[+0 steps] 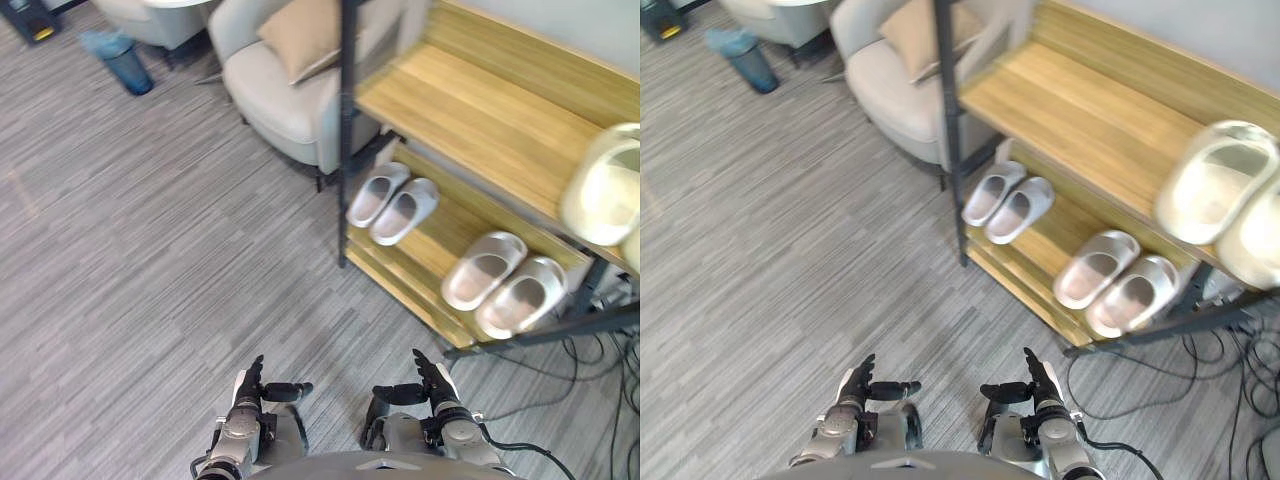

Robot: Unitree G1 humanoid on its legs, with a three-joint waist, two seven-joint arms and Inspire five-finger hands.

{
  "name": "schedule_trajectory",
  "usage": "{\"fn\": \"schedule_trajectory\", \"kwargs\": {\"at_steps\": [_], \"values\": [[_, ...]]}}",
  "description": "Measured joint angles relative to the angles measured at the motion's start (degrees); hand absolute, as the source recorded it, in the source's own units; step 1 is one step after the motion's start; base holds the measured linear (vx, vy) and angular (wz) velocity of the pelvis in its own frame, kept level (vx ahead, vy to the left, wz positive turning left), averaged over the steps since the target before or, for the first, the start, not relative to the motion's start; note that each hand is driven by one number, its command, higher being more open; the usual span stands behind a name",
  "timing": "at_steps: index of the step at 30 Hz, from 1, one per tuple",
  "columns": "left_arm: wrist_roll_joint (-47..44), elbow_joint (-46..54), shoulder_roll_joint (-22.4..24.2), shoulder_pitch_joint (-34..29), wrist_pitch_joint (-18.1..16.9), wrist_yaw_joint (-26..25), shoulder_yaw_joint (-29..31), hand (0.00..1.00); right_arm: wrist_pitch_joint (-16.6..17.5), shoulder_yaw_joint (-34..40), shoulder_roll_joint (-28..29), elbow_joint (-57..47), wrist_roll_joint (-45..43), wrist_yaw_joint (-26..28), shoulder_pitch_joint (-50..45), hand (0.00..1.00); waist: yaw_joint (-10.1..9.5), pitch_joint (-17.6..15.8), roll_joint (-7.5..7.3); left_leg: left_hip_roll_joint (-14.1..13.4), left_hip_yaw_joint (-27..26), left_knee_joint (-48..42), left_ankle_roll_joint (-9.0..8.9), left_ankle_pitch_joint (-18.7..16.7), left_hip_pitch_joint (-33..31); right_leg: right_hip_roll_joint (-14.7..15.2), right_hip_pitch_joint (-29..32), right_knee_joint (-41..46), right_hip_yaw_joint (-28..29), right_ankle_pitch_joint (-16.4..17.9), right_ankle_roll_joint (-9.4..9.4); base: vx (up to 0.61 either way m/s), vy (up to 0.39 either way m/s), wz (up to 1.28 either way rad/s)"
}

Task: Organize the slippers on the shoe rack

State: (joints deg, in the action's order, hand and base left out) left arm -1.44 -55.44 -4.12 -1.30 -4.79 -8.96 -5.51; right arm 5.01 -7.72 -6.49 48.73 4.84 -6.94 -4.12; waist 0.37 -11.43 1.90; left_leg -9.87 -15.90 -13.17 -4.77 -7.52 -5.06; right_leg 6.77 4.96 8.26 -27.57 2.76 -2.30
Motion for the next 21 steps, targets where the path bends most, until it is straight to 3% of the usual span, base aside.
{"fn": "schedule_trajectory", "kwargs": {"at_steps": [3, 6, 8, 10, 11, 12, 14, 15, 16, 18, 20, 21], "values": [[0.12, -0.33, -1.77, -1.27, 0.37, 0.04, 0.03, 1.0, -0.02, -0.24, 2.53, 0.93, -0.03, 0.72, -0.01, 1.0, -0.05, 1.31, -2.36, 4.09, 2.37, 4.38, 1.58, 2.26, 2.03, 1.52, -3.74, -5.55, -1.26, -2.96, -1.7, -0.02, 0.217, 0.55], [0.36, -1.02, -2.18, -1.93, 0.34, 0.0, 0.24, 1.0, -0.04, -0.24, 3.56, 2.23, 0.09, 0.7, 0.1, 1.0, -0.31, 2.61, -2.7, 6.81, 5.17, 5.43, 2.39, 2.62, 3.02, 3.17, -6.7, -7.35, -2.96, -3.69, -2.58, 0.03, 0.162, 0.65], [0.3, -1.01, -2.42, -1.93, 0.29, -0.05, 0.58, 1.0, -0.1, -0.26, 4.33, 2.89, 0.14, 0.73, 0.67, 1.0, -0.65, 2.57, -2.62, 8.17, 6.28, 5.14, 3.83, 1.89, 2.93, 4.66, -6.81, -5.27, -4.26, -2.33, -3.74, 0.05, 0.164, 0.47], [0.32, -1.0, -2.22, -2.03, 0.27, 0.31, 1.87, 1.0, -0.64, -0.25, 5.06, 3.19, 0.13, 1.1, 1.31, 1.0, -0.77, 2.39, -3.14, 10.05, 8.84, 2.13, 5.32, -0.87, 1.98, 8.57, -4.98, 4.29, -4.02, 3.95, -5.46, 0.08, 0.136, 0.51], [0.37, -1.02, -2.49, -2.03, 0.27, 0.33, 1.87, 1.0, -0.69, -0.17, 5.24, 3.07, 0.12, 1.3, 1.4, 1.0, -0.54, 2.34, -3.51, 10.72, 9.96, 1.26, 5.78, -1.62, 1.95, 8.74, -4.71, 6.17, -1.81, 6.3, -5.63, 0.11, 0.073, 0.96], [0.5, -1.1, -3.06, -2.24, 0.3, 0.56, 1.89, 1.0, -0.73, 0.09, 5.37, 2.55, 0.11, 1.37, 0.94, 1.0, 0.2, 2.8, -4.51, 12.3, 13.16, -0.12, 6.68, -3.23, 1.88, 7.04, -4.4, 7.7, 4.98, 9.9, -5.72, 0.14, 0.02, 0.93], [0.46, -1.08, -3.19, -2.3, 0.31, 0.79, 2.17, 1.0, -0.81, 0.52, 5.11, 2.54, 0.11, 1.4, 0.6, 1.0, 0.07, 3.35, -5.16, 13.26, 15.09, -0.97, 7.4, -3.97, 1.86, 7.23, -4.57, 9.44, 7.03, 10.25, -5.81, 0.19, 0.014, 0.78], [0.48, -1.19, -2.34, -2.05, 0.24, 0.36, 2.83, 1.0, -1.22, 0.3, 4.19, 2.84, 0.1, 1.46, 1.19, 1.0, -0.07, 2.84, -4.4, 13.35, 16.56, -1.79, 8.22, -4.75, 2.12, 8.09, -1.79, 18.03, 8.77, 10.09, -5.05, 0.24, 0.061, 0.74], [0.2, -1.44, -2.18, -1.61, 0.37, -0.01, 3.06, 1.0, -1.49, 0.25, 3.31, 2.33, 0.1, 1.7, 1.98, 1.0, 0.39, 1.99, -2.38, 11.33, 18.75, -2.96, 8.42, -6.31, 2.91, 4.96, 2.76, 24.3, 12.82, 12.63, -1.79, 0.24, 0.056, 0.61], [0.23, -2.38, -2.36, -1.23, 0.39, -0.56, 3.82, 1.0, -1.36, -0.97, 2.93, 1.34, 0.1, 1.81, 2.35, 1.0, 0.47, 0.95, -0.84, 8.99, 21.42, -1.41, 7.79, -6.96, 5.43, -2.18, 6.63, 22.65, 16.67, 13.78, 0.45, 0.31, -0.036, 0.6], [0.39, -3.36, -2.32, -1.11, 0.42, -0.64, 4.22, 1.0, -1.02, -1.49, 2.82, 0.18, 0.1, 1.94, 2.26, 1.0, 1.29, 0.6, -1.96, 8.49, 25.21, 1.81, 7.6, -6.94, 9.47, -7.35, 11.17, 19.28, 21.82, 12.84, -0.05, 0.38, -0.131, 0.98], [0.47, -3.55, -2.19, -1.18, 0.45, -0.57, 4.17, 1.0, -1.03, -1.47, 2.72, 0.0, 0.09, 1.94, 2.19, 1.0, 1.63, 0.73, -2.34, 8.7, 26.53, 2.21, 7.32, -7.11, 10.35, -7.92, 12.1, 17.88, 23.02, 11.96, 0.14, 0.47, -0.197, 1.42]]}}
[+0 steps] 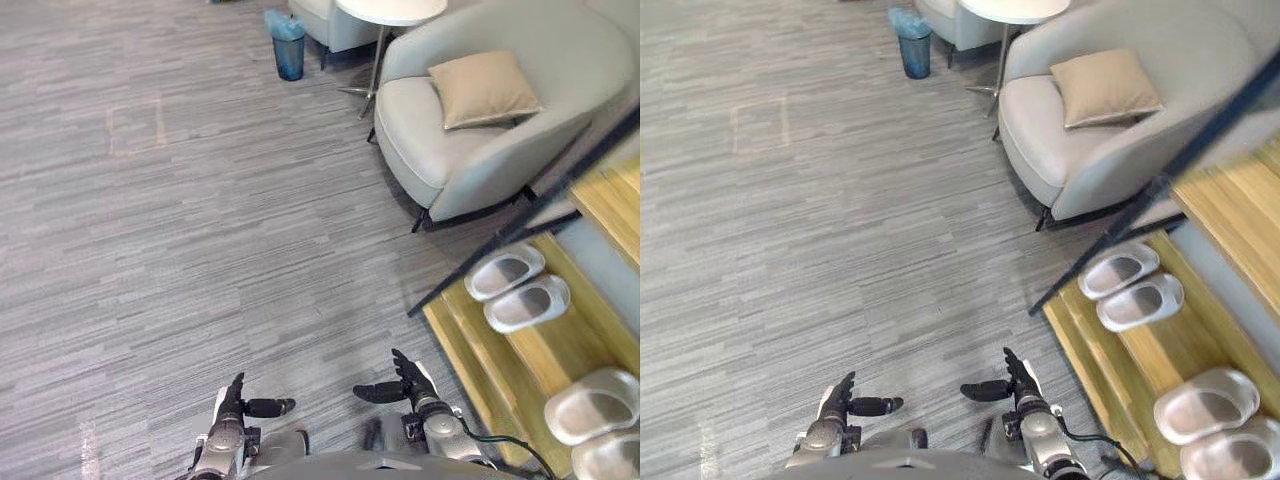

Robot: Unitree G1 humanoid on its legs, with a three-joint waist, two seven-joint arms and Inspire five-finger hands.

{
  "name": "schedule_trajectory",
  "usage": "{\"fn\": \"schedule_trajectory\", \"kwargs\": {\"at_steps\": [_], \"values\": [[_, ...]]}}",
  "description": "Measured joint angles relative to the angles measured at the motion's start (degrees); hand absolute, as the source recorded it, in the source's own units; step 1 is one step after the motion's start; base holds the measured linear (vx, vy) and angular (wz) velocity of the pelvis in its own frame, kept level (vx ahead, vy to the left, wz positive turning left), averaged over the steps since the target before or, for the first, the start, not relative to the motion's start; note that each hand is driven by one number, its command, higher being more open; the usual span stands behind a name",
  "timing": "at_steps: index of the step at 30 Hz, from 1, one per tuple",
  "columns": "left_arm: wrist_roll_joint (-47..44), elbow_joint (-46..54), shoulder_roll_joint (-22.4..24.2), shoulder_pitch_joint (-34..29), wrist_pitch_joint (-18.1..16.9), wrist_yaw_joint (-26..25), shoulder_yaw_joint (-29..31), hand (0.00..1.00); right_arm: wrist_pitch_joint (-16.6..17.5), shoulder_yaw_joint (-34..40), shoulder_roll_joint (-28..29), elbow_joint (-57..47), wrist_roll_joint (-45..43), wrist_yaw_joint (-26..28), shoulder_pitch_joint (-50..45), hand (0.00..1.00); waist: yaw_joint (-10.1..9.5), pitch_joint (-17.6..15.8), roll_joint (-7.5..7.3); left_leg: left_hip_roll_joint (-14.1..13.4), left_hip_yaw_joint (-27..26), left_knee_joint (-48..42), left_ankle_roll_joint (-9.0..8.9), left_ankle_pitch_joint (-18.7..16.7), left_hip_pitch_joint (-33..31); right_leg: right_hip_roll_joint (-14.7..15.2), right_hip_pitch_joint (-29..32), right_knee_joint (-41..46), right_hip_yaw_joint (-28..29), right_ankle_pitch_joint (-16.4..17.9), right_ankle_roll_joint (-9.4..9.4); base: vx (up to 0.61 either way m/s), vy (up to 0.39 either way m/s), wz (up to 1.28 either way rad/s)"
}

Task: Organize the slippers on the shoe rack

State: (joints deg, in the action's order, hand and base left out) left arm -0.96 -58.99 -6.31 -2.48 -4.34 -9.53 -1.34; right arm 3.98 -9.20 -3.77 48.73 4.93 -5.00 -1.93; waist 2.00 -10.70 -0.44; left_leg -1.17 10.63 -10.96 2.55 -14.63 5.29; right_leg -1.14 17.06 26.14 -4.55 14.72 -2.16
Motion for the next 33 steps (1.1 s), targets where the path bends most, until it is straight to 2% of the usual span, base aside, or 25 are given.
{"fn": "schedule_trajectory", "kwargs": {"at_steps": [1, 2, 3, 4, 5, 6, 8, 11, 13, 14, 15, 17, 19, 20, 21, 22, 23, 24, 25, 27, 29, 30, 31, 32, 33], "values": [[0.4, -0.09, 0.12, -0.6, -0.01, 0.18, -0.08, 1.0, 0.01, 0.0, -0.42, -0.57, 0.0, 0.03, -0.96, 1.0, 0.48, 0.37, -1.04, 1.0, 2.91, -0.19, -1.22, -0.9, 1.59, 0.1, 0.94, -1.95, 1.91, -6.14, 0.78, 0.52, -0.192, 1.46], [0.82, -0.35, 1.21, -0.27, -0.13, 0.41, 0.05, 1.0, -0.03, 0.33, -1.43, -0.5, -0.01, 0.06, -1.21, 1.0, 0.53, 1.03, 0.1, -0.18, 5.74, -1.87, -2.92, -2.53, 2.08, 0.04, -0.94, -1.13, -0.85, -5.91, 3.9, 0.63, -0.211, 1.49], [1.3, -0.18, 2.03, 0.03, -0.57, 0.5, 0.16, 1.0, -0.08, 1.22, -1.74, -0.68, -0.03, -0.04, -0.96, 1.0, 0.04, 1.16, 1.13, -0.65, 5.96, -4.83, -4.7, -2.24, 0.41, 0.08, -1.77, -1.05, -2.17, -5.59, 4.42, 0.62, -0.192, 1.41], [1.76, 0.56, 2.65, 0.13, -0.64, 0.92, 0.66, 1.0, -0.28, 1.39, -1.6, -0.72, -0.14, -0.29, -1.15, 1.0, 0.17, 1.08, 1.38, -0.29, 4.47, -12.46, -8.2, -0.83, -2.56, 0.52, -5.0, -3.24, -3.97, -4.74, 5.77, 0.59, -0.211, 0.92], [1.76, 0.69, 2.68, 0.16, -0.62, 1.0, 0.75, 1.0, -0.36, 1.23, -1.58, -0.71, -0.14, -0.25, -1.24, 1.0, 0.17, 1.03, 1.38, -0.28, 3.91, -14.33, -8.95, -0.41, -3.27, 0.56, -5.98, -4.0, -4.28, -4.68, 5.85, 0.57, -0.213, 1.04], [1.75, 1.71, 2.88, 0.1, -0.62, 1.32, 2.0, 1.0, -0.58, 0.51, -1.14, -0.93, -0.15, -0.1, -1.74, 1.0, 0.1, 0.79, 1.14, -1.21, -0.77, -25.74, -11.4, 1.04, -7.76, 0.41, -11.29, -8.39, -5.36, -4.53, 6.09, 0.37, -0.148, 0.76], [1.72, 4.34, 3.23, 0.06, -0.68, 1.09, 4.2, 1.0, -0.77, -0.06, 0.14, -1.88, -0.34, -0.06, -2.11, 1.0, -1.05, 0.35, 0.54, -7.38, -14.41, -39.29, -9.77, -1.04, -14.03, -0.22, -19.37, -14.88, -6.67, -4.38, 6.35, 0.38, -0.117, 0.59], [1.72, 5.15, 3.72, 0.67, -0.68, 1.01, 4.54, 1.0, -0.76, -0.1, 0.64, -1.88, -0.42, -0.14, -0.02, 1.0, -1.95, 0.05, 0.63, -10.48, -22.76, -35.44, -8.1, -3.31, -19.21, 0.33, -24.29, -18.83, -7.42, -4.38, 6.3, 0.33, -0.027, 0.16], [1.73, 4.96, 3.51, 1.62, -0.65, 0.94, 4.25, 1.0, -0.75, -0.04, 0.69, -1.84, -0.43, -0.27, 0.43, 1.0, -1.83, -0.47, 0.32, -8.78, -25.27, -23.85, -6.43, -1.46, -22.01, 1.37, -26.46, -19.28, -9.87, -3.45, 4.1, 0.34, 0.055, 0.44], [1.75, 5.03, 3.52, 1.64, -0.66, 0.82, 3.47, 1.0, -0.7, 0.0, 0.4, -1.86, -0.42, -0.3, 0.06, 1.0, -1.69, -0.4, 0.68, -7.98, -26.57, -16.24, -4.34, 4.0, -22.83, 1.14, -27.37, -19.12, -11.31, -2.68, 2.78, 0.42, 0.088, 0.71], [1.81, 5.33, 2.46, 1.83, -0.85, 0.97, 2.15, 1.0, -1.05, 0.07, 0.64, -0.49, -0.42, -0.39, -0.21, 1.0, -2.07, 0.15, -0.65, -6.15, -26.96, -13.48, -1.2, 8.51, -23.28, 2.02, -28.08, -18.58, -12.45, -1.14, 1.17, 0.28, 0.059, 0.75], [2.15, 5.57, 0.86, 1.87, -1.44, 0.82, 1.97, 1.0, -1.19, 0.09, 1.63, 0.08, -0.38, -0.32, -0.12, 1.0, -2.19, 0.48, -3.09, -3.21, -26.42, -9.42, -0.97, 8.87, -22.05, 3.95, -27.64, -17.84, -12.46, -1.7, 0.28, 0.47, 0.082, 0.65], [2.69, 4.17, 0.27, 1.0, -0.55, 0.94, 2.1, 1.0, -1.22, 0.17, 2.23, 1.03, -0.24, -0.27, 0.12, 1.0, -2.17, 0.53, -3.71, -0.99, -25.85, -9.39, 0.45, 6.83, -19.93, 5.36, -29.64, -16.32, -12.24, -4.16, -2.84, 0.49, 0.102, 0.57], [2.66, 4.08, 0.27, 0.85, -0.49, 0.96, 2.32, 1.0, -1.21, 0.17, 2.23, 1.03, -0.21, -0.27, 0.04, 1.0, -2.16, 0.56, -3.64, -0.69, -25.89, -9.55, 0.48, 6.21, -19.36, 5.35, -29.81, -15.17, -12.25, -4.36, -3.16, 0.44, 0.121, 0.55], [2.73, 4.02, 0.26, 0.34, -0.46, 0.77, 2.45, 1.0, -1.2, 0.17, 2.23, 1.54, 0.05, -0.25, -0.06, 1.0, -2.18, 0.7, -3.37, -0.35, -25.5, -9.45, 0.83, 4.41, -16.99, 6.42, -27.83, -6.31, -12.08, -4.6, -3.51, 0.45, 0.121, 0.5], [2.75, 3.86, -0.08, -0.04, -0.47, 0.77, 2.22, 1.0, -1.22, 0.14, 2.3, 1.9, 0.07, -0.14, 0.03, 1.0, -2.14, 0.64, -3.44, 0.41, -24.2, -7.69, 0.85, 3.58, -13.81, 8.34, -23.63, 6.87, -11.82, -7.66, -1.65, 0.54, 0.136, 0.49], [2.75, 3.8, -0.07, -0.07, -0.48, 0.78, 2.16, 1.0, -1.22, 0.14, 2.29, 1.9, 0.07, -0.13, -0.01, 1.0, -2.04, 0.64, -3.41, 0.44, -23.94, -7.39, 0.81, 3.55, -13.39, 8.55, -23.05, 8.29, -11.79, -8.3, -1.55, 0.54, 0.046, 0.64], [2.73, 3.42, 0.01, -0.07, -0.19, 0.88, 1.06, 1.0, -1.17, 0.15, 2.18, 1.85, 0.07, -0.01, -0.22, 1.0, -1.31, 0.35, -3.17, 0.45, -21.27, -3.25, 0.29, 2.99, -8.29, 9.62, -16.27, 24.18, -9.32, -7.92, 0.17, 0.46, -0.013, 0.62], [2.75, 2.78, -0.14, 0.07, -0.05, 0.82, 0.33, 1.0, -1.15, -0.01, 2.16, 1.82, 0.08, 0.06, -0.26, 1.0, -1.1, -0.22, -2.65, 0.28, -19.82, -0.58, 0.28, 2.97, -4.63, 8.49, -11.98, 29.36, -7.43, -2.69, 1.93, 0.46, -0.048, 0.63], [2.74, 2.36, 0.15, 0.06, -0.02, 0.79, 0.14, 1.0, -0.83, -0.56, 1.5, 0.34, 0.14, 0.31, 0.08, 1.0, 0.08, -0.86, -1.53, -1.57, -17.62, 2.22, 0.07, 2.86, -0.15, 5.76, -6.31, 26.46, -6.99, 1.9, 2.71, 0.53, -0.144, 0.62], [2.74, 2.32, 0.2, 0.23, -0.04, 0.8, 0.08, 1.0, -0.37, -1.03, 1.19, -0.94, 0.28, 0.55, 0.22, 1.0, 0.62, -1.18, -1.01, -3.4, -16.29, 3.43, 0.05, 2.85, 1.96, 4.84, -1.58, 18.82, -7.69, 2.73, 2.26, 0.43, -0.162, 0.66], [2.74, 2.09, 0.21, 0.42, -0.04, 0.81, 0.08, 1.0, 0.23, -1.09, 1.18, -1.23, 0.52, 0.65, 0.64, 1.0, 1.2, -1.16, -1.03, -4.62, -15.51, 3.89, -0.75, 2.38, 2.91, 4.99, 1.37, 9.44, -7.85, 1.19, 0.51, 0.48, -0.22, 0.81], [2.76, 1.77, -0.02, 0.32, -0.09, 0.97, -0.03, 1.0, 0.62, -1.14, 1.12, -1.53, 0.63, 0.65, 0.47, 1.0, 1.68, -1.0, -2.03, -4.78, -14.28, 4.03, -3.43, 0.83, 4.17, 5.6, 1.71, -2.87, -7.64, -7.99, -0.41, 0.59, -0.282, 0.77], [2.74, 0.52, 0.38, 0.61, -0.04, 1.07, 0.03, 1.0, 0.47, -1.01, 0.95, -1.12, 0.68, 0.73, 0.5, 1.0, 1.43, -1.11, -1.23, -6.62, -13.64, 4.19, -5.25, -0.39, 5.63, 4.52, 0.19, -2.94, -8.41, -10.22, 2.66, 0.59, -0.298, 0.44], [2.76, 0.14, 1.01, 0.54, -0.02, 1.26, 0.04, 1.0, 0.17, -0.8, 0.88, -0.69, 0.73, 0.66, 1.07, 1.0, 0.71, -0.83, -0.56, -7.37, -13.25, 3.93, -5.41, 0.1, 5.65, 3.91, 0.34, -1.17, -8.29, -8.54, 3.12, 0.38, -0.221, 0.1]]}}
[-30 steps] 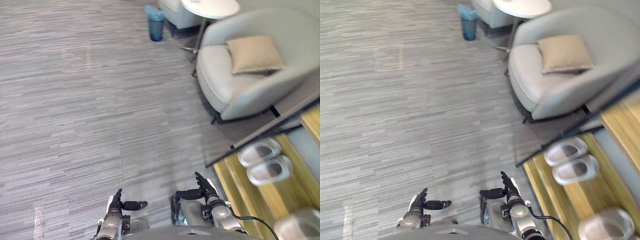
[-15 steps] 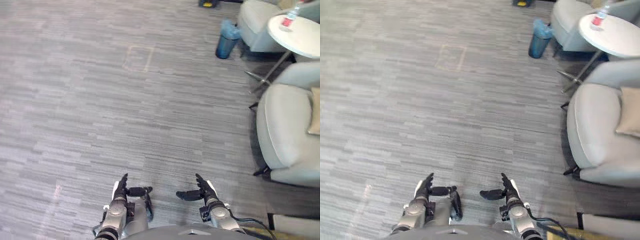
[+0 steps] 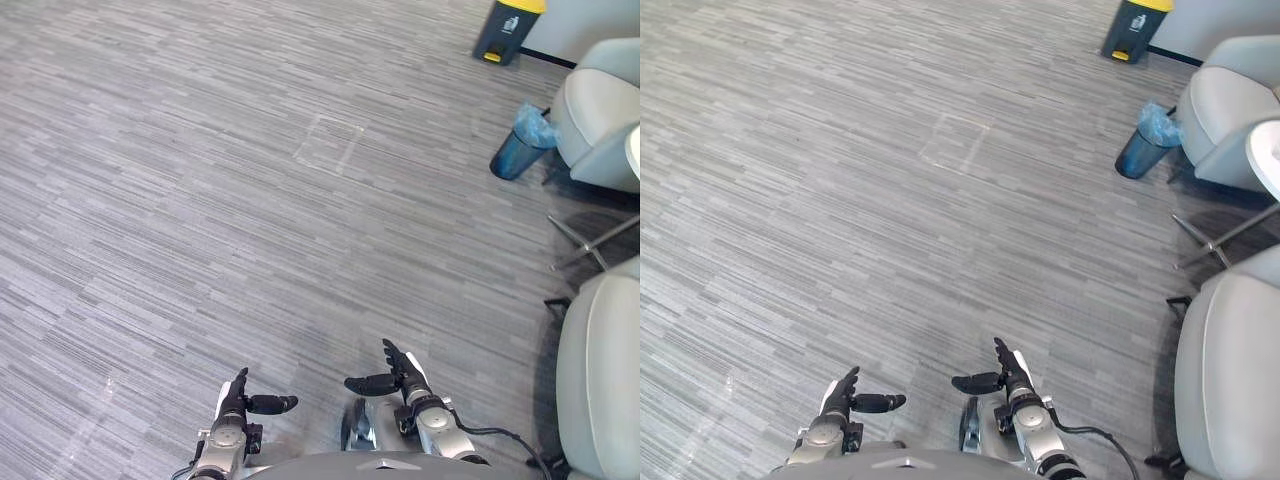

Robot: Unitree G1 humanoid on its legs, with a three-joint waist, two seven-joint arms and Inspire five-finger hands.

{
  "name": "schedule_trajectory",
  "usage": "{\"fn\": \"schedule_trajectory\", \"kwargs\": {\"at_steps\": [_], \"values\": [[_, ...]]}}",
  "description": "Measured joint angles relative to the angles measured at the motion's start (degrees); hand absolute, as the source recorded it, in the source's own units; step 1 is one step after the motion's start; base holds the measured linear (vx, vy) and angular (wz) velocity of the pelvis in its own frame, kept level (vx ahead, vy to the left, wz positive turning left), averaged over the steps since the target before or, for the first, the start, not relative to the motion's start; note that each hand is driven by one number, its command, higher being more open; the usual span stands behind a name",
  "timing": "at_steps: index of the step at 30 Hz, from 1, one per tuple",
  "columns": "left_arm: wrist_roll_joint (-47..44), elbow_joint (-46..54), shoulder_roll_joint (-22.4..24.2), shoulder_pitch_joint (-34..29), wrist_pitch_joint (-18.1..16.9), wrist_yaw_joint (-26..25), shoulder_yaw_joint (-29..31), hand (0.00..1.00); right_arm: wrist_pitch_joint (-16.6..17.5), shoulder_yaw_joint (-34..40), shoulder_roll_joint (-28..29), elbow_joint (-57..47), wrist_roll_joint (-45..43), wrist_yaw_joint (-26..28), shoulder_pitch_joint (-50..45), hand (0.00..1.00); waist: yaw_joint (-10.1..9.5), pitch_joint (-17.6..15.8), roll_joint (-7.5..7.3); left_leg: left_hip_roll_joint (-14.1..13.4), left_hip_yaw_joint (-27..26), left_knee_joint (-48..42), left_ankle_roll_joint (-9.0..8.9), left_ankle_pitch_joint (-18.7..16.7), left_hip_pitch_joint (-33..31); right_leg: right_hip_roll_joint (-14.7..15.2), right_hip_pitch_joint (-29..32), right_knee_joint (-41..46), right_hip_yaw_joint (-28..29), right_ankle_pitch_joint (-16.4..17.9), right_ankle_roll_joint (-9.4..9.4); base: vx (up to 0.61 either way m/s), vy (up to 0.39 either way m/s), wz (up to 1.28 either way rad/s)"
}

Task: Organize the slippers on the shoe rack

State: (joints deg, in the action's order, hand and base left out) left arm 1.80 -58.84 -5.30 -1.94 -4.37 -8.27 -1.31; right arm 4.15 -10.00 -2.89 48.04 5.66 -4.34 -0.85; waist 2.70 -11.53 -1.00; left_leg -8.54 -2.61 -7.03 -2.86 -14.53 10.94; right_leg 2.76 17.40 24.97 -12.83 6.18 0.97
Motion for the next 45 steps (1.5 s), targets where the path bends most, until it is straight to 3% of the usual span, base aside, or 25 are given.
{"fn": "schedule_trajectory", "kwargs": {"at_steps": [3, 6, 7, 8, 10, 13, 14, 16, 17, 20, 21, 22, 23, 26, 29, 30, 32, 34, 35, 36, 37, 38, 40, 43, 45], "values": [[0.11, 0.07, 1.25, 0.03, -0.07, 0.46, 0.15, 1.0, -0.69, 1.67, -0.18, 0.02, 0.01, -0.08, -0.22, 1.0, 0.91, 0.14, 0.25, 0.03, 0.64, -2.73, -3.1, 2.77, 0.42, 1.27, -0.76, 4.81, -1.24, 6.33, 1.22, 0.47, -0.288, 0.29], [0.2, 2.57, 3.35, 0.07, -0.1, 0.71, 3.88, 1.0, -1.53, 2.03, -0.73, -2.98, 0.0, -0.08, -2.88, 1.0, 0.56, -0.08, 1.59, -3.58, 2.34, -33.41, -9.3, 5.72, -11.01, -1.57, -12.0, -4.54, -3.75, 7.26, 1.44, 0.37, -0.214, 0.4], [0.22, 3.85, 3.71, -0.39, -0.21, 0.72, 4.73, 1.0, -1.53, 1.97, -0.65, -3.66, 0.0, -0.11, -3.43, 1.0, 0.27, -0.09, 1.83, -4.69, 1.47, -39.81, -9.55, 5.1, -13.28, -2.49, -14.36, -6.42, -3.8, 7.32, 1.75, 0.31, -0.114, -0.02], [0.14, 5.91, 3.89, -1.2, -0.43, 0.57, 5.6, 1.0, -1.48, 1.93, -0.04, -4.04, -0.13, -0.14, -4.2, 1.0, -0.41, 0.07, 1.9, -6.7, -1.2, -48.14, -8.04, 3.78, -17.19, -3.82, -18.77, -9.31, -3.58, 7.56, 2.19, 0.47, -0.143, -0.2], [0.03, 7.45, 3.74, -1.29, -0.65, 0.48, 5.99, 1.0, -1.52, 2.04, 1.13, -3.76, -0.28, -0.32, -4.71, 1.0, -2.3, 0.72, 1.27, -7.54, -7.43, -47.34, -4.2, 0.36, -23.2, -4.61, -24.44, -13.99, -1.43, 7.58, 2.14, 0.44, -0.057, -0.52], [-0.04, 8.02, 3.68, -0.82, -1.31, 0.39, 6.21, 1.0, -1.49, 2.09, 1.44, -2.06, -0.26, -0.47, -3.32, 1.0, -2.99, 0.52, 0.87, -2.56, -9.36, -22.86, -1.94, 1.75, -27.82, -2.69, -28.46, -18.44, 1.8, 7.37, 0.63, 0.51, 0.101, -0.71], [-0.13, 7.98, 3.28, -0.59, -1.36, 0.33, 6.21, 1.0, -1.6, 2.14, 1.27, -0.4, -0.17, -0.56, -2.88, 1.0, -3.9, 0.51, 0.55, 0.01, -9.08, -17.19, 0.75, 9.36, -27.2, -1.17, -29.93, -19.27, 3.59, 7.81, -0.66, 0.53, 0.158, -0.63], [-0.1, 6.99, 2.3, 0.26, -1.42, -0.13, 6.22, 1.0, -1.92, 2.04, 1.85, 1.95, 0.16, -0.71, -2.82, 1.0, -3.51, 1.43, -1.69, 2.25, -10.81, -15.13, 2.18, 8.2, -24.78, 1.65, -30.57, -20.23, 5.11, 6.03, -3.99, 0.52, 0.137, -0.25], [-0.09, 6.58, 2.07, 0.4, -1.36, -0.13, 6.23, 1.0, -2.19, 2.04, 1.92, 2.59, 1.07, -0.69, -2.89, 1.0, -3.68, 1.45, -1.77, 2.06, -11.23, -16.8, 2.88, 7.04, -24.72, 2.04, -30.5, -19.05, 6.32, 5.09, -5.29, 0.55, 0.185, -0.16], [-0.06, 3.77, 1.02, -0.46, -0.41, -0.09, 6.24, 1.0, -2.67, 2.13, 1.96, 2.97, 1.67, -0.7, -2.43, 1.0, -3.67, 1.57, -2.3, 2.79, -13.84, -17.37, 4.12, 4.23, -18.36, 3.81, -25.13, 1.04, 8.79, 3.61, -6.19, 0.61, 0.227, -0.3], [-0.04, 3.4, 0.65, -1.03, -0.38, -0.17, 5.56, 1.0, -2.54, 2.42, 1.9, 2.71, 1.88, -0.72, -2.19, 1.0, -3.2, 1.53, -2.31, 3.81, -13.21, -11.1, 4.57, 3.44, -12.3, 5.16, -19.5, 15.62, 8.15, -1.94, -5.62, 0.41, 0.153, -0.03], [-0.04, 3.3, 0.36, -0.98, -0.33, -0.2, 4.88, 1.0, -2.35, 2.65, 1.97, 2.73, 2.07, -0.74, -2.1, 1.0, -2.78, 1.31, -2.07, 4.19, -12.83, -9.07, 4.59, 3.27, -10.52, 5.43, -17.42, 20.27, 8.11, -0.57, -4.93, 0.6, 0.135, 0.29], [-0.04, 2.55, -0.15, -0.68, 0.03, -0.41, 3.67, 1.0, -2.15, 2.58, 1.95, 2.76, 2.14, -0.6, -1.56, 1.0, -1.73, 1.07, -2.4, 4.46, -11.28, -4.07, 4.02, 2.5, -4.97, 5.02, -10.86, 29.94, 6.79, 6.63, -1.99, 0.48, 0.039, 0.31], [-0.04, 2.06, 0.02, -0.63, 0.57, -0.6, 3.69, 1.0, -1.6, 2.44, 1.74, 1.72, 2.13, -0.54, -0.81, 1.0, -0.94, 0.44, -1.4, 1.71, -11.06, -2.11, 4.01, 2.46, -0.35, 1.9, -3.22, 25.92, 3.07, 11.12, 0.12, 0.44, -0.062, 0.27], [-0.03, 2.02, 0.01, -0.66, 0.63, -0.56, 3.67, 1.0, -0.88, 2.41, 1.34, 0.12, 2.11, -0.62, -0.96, 1.0, 0.27, 0.09, -1.78, -0.06, -9.8, -2.17, 2.44, 1.5, 2.83, -0.1, 0.55, 4.78, 2.42, 6.44, -2.36, 0.55, -0.191, 0.48], [-0.04, 0.85, 0.9, -0.36, 0.77, -0.45, 3.62, 1.0, -1.15, 2.8, 0.11, 0.92, 2.15, -0.59, -0.08, 1.0, 0.44, -0.24, -0.62, -1.6, -7.5, -2.15, -0.52, -0.88, 5.01, -1.48, -1.21, -0.41, 1.18, -1.53, 1.1, 0.54, -0.189, 0.29], [-0.02, 0.89, 1.56, 0.25, 0.68, 0.0, 3.69, 1.0, -1.37, 4.5, 0.09, 1.5, 2.16, -0.93, 1.22, 1.0, -0.03, -0.48, -0.91, 0.48, -3.56, -2.01, -0.21, 1.24, 3.87, -1.14, -0.68, 1.84, 2.01, 1.15, 1.62, 0.4, -0.154, 0.11], [0.07, 1.13, 2.36, 0.02, 0.71, 0.05, 3.96, 1.0, -1.87, 5.68, 0.2, 1.54, 2.14, -1.18, 0.07, 1.0, 0.59, -0.39, -0.64, 0.12, -3.57, -5.54, -1.5, 2.86, 4.23, -0.6, -2.18, 4.23, 1.24, 5.7, 2.22, 0.43, -0.198, 0.27], [0.18, 1.66, 3.54, 0.43, 0.72, 0.1, 5.31, 1.0, -2.88, 6.49, -0.02, -0.34, 2.1, -0.76, -1.62, 1.0, 0.84, -0.72, 0.19, -1.82, -1.17, -21.07, -3.94, 3.87, -1.61, -1.22, -6.78, 1.92, -0.18, 7.74, 2.11, 0.47, -0.204, 0.5], [0.25, 3.46, 4.36, 0.28, 0.67, 0.2, 6.85, 1.0, -3.06, 6.37, -0.25, -1.31, 2.13, -0.9, -2.43, 1.0, 0.55, -0.93, 0.75, -4.0, 0.32, -36.97, -8.96, 6.19, -8.64, -2.38, -10.79, -1.18, -0.84, 7.96, 2.24, 0.47, -0.186, 0.42], [0.25, 4.27, 4.62, 0.12, 0.65, 0.21, 7.38, 1.0, -3.07, 6.32, -0.27, -1.39, 2.11, -0.93, -2.55, 1.0, 0.37, -1.01, 0.89, -4.75, 0.22, -41.3, -9.34, 6.04, -10.43, -2.86, -12.05, -2.01, -0.85, 8.0, 2.29, 0.38, -0.103, -0.01], [0.24, 6.88, 5.0, -0.62, 0.5, 0.1, 9.08, 1.0, -3.22, 5.83, -0.01, -1.41, 2.07, -0.97, -2.77, 1.0, -0.41, -1.15, 1.18, -7.53, -1.92, -52.81, -9.09, 4.92, -16.15, -4.29, -17.43, -5.75, -0.43, 8.11, 2.56, 0.38, -0.056, -0.26], [0.18, 8.59, 4.93, -1.26, 0.0, 0.03, 9.53, 1.0, -3.24, 5.74, 0.91, -1.4, 2.05, -1.03, -3.47, 1.0, -1.84, -0.4, 0.51, -9.05, -7.34, -52.07, -5.55, 2.87, -21.19, -4.55, -22.96, -10.46, 1.3, 8.06, 2.47, 0.42, -0.026, -0.47], [0.02, 9.06, 5.32, -0.92, -0.56, 0.06, 9.56, 1.0, -3.62, 6.31, 1.9, -1.08, 2.03, -1.09, -3.07, 1.0, -2.8, -0.37, 0.75, -6.81, -11.24, -31.34, -3.03, 1.22, -24.55, -2.99, -28.13, -14.47, 3.97, 7.67, 1.11, 0.45, 0.081, -0.55], [0.01, 9.13, 5.27, -0.76, -0.58, 0.07, 9.58, 1.0, -3.79, 6.67, 2.49, -1.01, 2.04, -1.25, -3.11, 1.0, -3.04, -0.5, 0.5, -3.97, -10.22, -20.46, -1.73, 3.85, -25.07, -1.47, -29.33, -14.61, 4.82, 8.13, 0.04, 0.44, 0.201, -0.38]]}}
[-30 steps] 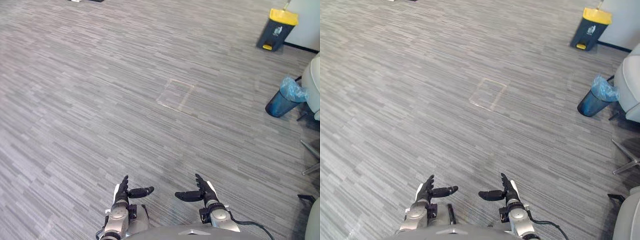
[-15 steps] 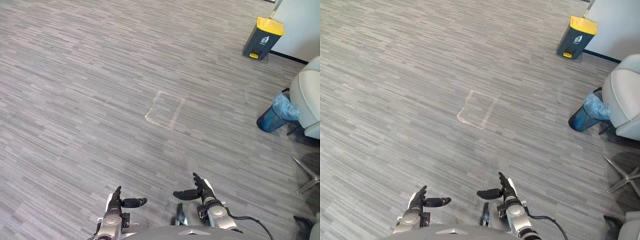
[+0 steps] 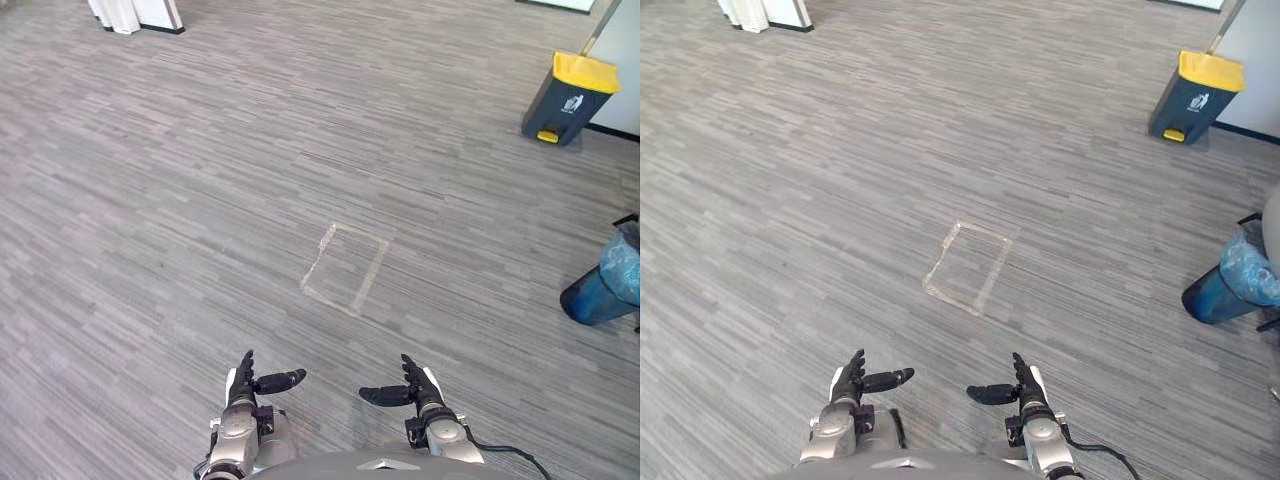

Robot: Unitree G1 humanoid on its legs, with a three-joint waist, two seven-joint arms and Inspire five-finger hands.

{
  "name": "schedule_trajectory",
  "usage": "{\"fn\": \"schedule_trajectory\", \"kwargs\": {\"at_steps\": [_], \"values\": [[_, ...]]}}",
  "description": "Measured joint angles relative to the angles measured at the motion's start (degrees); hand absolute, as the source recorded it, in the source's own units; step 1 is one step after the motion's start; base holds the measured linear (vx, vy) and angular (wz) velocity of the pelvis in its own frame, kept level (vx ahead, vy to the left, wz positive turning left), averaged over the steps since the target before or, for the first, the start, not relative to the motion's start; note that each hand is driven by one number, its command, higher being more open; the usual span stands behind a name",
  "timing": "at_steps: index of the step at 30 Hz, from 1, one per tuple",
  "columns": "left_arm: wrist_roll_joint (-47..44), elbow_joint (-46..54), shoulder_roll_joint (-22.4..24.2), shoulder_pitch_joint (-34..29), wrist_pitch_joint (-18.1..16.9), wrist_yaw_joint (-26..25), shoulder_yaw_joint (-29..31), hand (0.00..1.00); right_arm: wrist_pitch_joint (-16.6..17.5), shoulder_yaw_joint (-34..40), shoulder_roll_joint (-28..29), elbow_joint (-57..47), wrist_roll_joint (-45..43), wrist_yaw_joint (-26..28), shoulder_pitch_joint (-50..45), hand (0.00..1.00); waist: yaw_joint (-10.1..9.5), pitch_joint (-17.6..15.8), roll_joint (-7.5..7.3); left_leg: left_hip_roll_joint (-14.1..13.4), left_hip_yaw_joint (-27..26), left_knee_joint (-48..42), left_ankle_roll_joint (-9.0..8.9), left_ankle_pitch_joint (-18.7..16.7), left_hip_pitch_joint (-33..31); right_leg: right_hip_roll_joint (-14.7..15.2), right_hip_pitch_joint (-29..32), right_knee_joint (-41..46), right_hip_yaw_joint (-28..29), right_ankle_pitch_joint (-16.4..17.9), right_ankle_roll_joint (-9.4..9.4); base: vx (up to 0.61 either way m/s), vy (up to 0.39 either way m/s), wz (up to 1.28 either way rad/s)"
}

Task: Organize the slippers on the shoe rack

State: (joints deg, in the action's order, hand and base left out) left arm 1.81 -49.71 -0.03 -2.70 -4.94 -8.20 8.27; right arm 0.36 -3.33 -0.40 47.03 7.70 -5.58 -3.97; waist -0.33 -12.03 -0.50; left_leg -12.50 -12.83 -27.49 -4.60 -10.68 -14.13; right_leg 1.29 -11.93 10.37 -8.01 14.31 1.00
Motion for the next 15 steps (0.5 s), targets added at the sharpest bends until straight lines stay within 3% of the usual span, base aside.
{"fn": "schedule_trajectory", "kwargs": {"at_steps": [1, 2, 4, 7, 8, 10, 11, 12, 14, 15], "values": [[-0.04, -0.11, 0.02, 0.18, -0.03, -0.08, -0.05, 1.0, -0.14, -0.04, 0.14, 0.12, 0.01, -0.02, -0.43, 1.0, -0.51, 0.08, -0.14, 3.05, 2.39, 9.17, 0.57, 10.38, 0.49, 1.5, -1.48, 0.02, 1.32, 0.9, -2.15, 0.6, 0.254, -0.37], [-0.03, -0.7, -0.82, 1.0, -0.03, -0.09, -0.1, 1.0, -0.26, -0.16, 1.11, 1.2, 0.03, -0.13, -0.5, 1.0, -0.65, 0.81, -2.32, 5.37, 1.79, 10.16, 2.04, 11.04, 2.09, 3.86, -2.02, 0.07, 2.17, 0.89, -3.77, 0.6, 0.24, -0.28], [-0.03, -1.47, -1.94, 1.55, -0.23, -0.1, -0.49, 1.0, -0.32, -0.12, 2.34, 1.94, 0.06, 0.19, -0.47, 1.0, -0.79, 1.23, -3.45, 6.0, 1.74, 8.92, 3.39, 8.71, 1.99, 4.81, -2.12, 0.18, 3.19, -2.56, -4.95, 0.47, 0.205, 0.05], [0.0, -2.38, -2.91, 0.61, 0.82, 0.02, -0.86, 1.0, -0.26, -0.08, 2.82, 2.38, 0.12, 0.27, -0.13, 1.0, -0.84, 1.77, -3.43, 6.49, 0.13, 7.31, 3.92, 4.11, 5.61, 5.53, -1.62, 6.27, 6.95, -5.8, -5.44, 0.4, 0.2, -0.24], [0.04, -3.1, -3.11, -0.01, 0.89, 0.01, -1.13, 1.0, -0.12, -0.05, 2.5, 2.82, 0.13, 0.23, 0.08, 1.0, -0.86, 2.07, -3.27, 7.01, -1.05, 8.34, 3.89, 1.84, 8.75, 6.16, 0.78, 14.37, 8.43, -5.82, -5.49, 0.38, 0.209, -0.46], [0.07, -4.94, -4.33, -0.37, 1.23, -0.01, -3.55, 1.0, -0.08, -0.11, 2.03, 3.58, 0.19, 0.25, 0.92, 1.0, -0.35, 2.15, -3.35, 8.47, -2.6, 12.2, 4.44, 0.5, 14.29, 8.88, 9.37, 33.87, 8.23, -11.5, -7.74, 0.48, 0.234, -0.34], [0.12, -5.56, -4.6, -0.22, 1.32, 0.0, -4.11, 1.0, -0.16, -0.11, 1.93, 4.07, 0.2, 0.32, 1.27, 1.0, 0.17, 2.07, -3.27, 8.61, -3.01, 13.51, 4.67, 0.35, 16.29, 9.24, 12.25, 39.7, 8.04, -9.75, -6.24, 0.36, 0.112, -0.23], [0.11, -6.36, -4.84, -0.33, 1.61, -0.19, -4.79, 1.0, -0.13, -0.3, 1.9, 4.69, 0.19, 0.43, 2.34, 1.0, 0.74, 1.55, -2.35, 8.24, -3.35, 15.85, 4.92, 0.18, 20.1, 8.79, 17.05, 45.98, 6.32, -3.96, -3.33, 0.36, 0.053, -0.24], [0.08, -6.71, -4.67, -0.33, 1.72, -0.16, -5.0, 1.0, 0.22, -0.83, 1.66, 4.67, 0.19, 0.42, 3.15, 1.0, 1.16, 0.96, -1.37, 6.53, -3.92, 17.74, 4.93, 0.18, 23.44, 6.99, 21.32, 45.27, 2.65, 0.01, -1.52, 0.35, 0.005, -0.14], [0.07, -6.72, -4.79, -0.32, 1.71, -0.14, -5.11, 1.0, 0.92, -1.64, 1.63, 4.15, 0.22, 0.38, 3.37, 1.0, 1.22, 0.93, -1.28, 5.1, -3.99, 18.34, 4.92, 0.18, 25.03, 5.56, 25.19, 39.47, -0.72, 1.28, -0.97, 0.33, -0.08, 0.06]]}}
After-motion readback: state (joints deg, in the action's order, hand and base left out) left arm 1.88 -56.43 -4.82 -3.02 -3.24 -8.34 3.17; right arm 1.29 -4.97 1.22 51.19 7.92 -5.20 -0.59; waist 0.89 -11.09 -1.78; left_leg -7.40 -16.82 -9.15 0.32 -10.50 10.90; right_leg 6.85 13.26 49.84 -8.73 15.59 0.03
